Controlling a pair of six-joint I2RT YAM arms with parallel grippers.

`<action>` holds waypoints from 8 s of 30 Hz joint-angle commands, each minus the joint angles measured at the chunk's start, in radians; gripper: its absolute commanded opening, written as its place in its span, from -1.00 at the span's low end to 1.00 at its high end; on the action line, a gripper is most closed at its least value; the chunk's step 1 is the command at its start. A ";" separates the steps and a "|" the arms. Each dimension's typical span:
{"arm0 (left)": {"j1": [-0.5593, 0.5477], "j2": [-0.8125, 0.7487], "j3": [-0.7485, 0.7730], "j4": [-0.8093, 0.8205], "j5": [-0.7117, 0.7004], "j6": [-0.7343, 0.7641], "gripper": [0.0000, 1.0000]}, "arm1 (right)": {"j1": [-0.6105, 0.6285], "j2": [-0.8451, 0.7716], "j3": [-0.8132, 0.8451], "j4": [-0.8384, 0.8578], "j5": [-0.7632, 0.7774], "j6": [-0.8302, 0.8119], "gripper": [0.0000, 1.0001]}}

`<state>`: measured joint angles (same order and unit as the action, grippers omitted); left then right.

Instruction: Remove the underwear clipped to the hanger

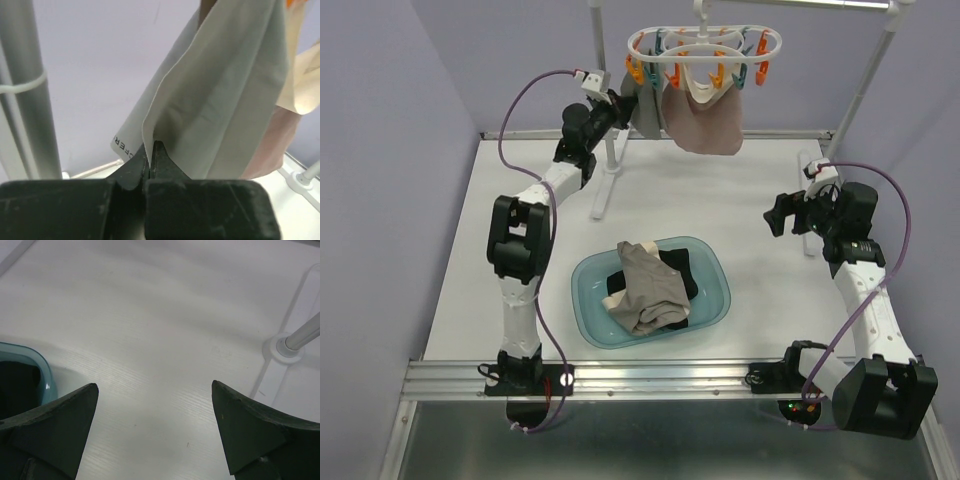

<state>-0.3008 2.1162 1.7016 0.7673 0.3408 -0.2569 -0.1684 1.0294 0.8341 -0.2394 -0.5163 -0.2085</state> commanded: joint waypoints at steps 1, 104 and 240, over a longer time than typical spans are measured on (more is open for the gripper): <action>0.000 -0.126 -0.075 0.187 0.081 -0.007 -1.00 | 0.006 0.000 -0.015 0.046 -0.017 0.003 1.00; -0.101 -0.691 -0.453 -0.312 0.127 0.039 0.92 | 0.004 -0.054 -0.070 0.041 -0.318 -0.089 1.00; -0.212 -0.477 0.092 -0.414 -0.257 0.235 -1.00 | 0.004 -0.052 -0.064 0.041 -0.291 -0.080 1.00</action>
<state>-0.5323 1.6306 1.7180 0.3538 0.0998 -0.0338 -0.1684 0.9897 0.7811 -0.2310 -0.7971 -0.2848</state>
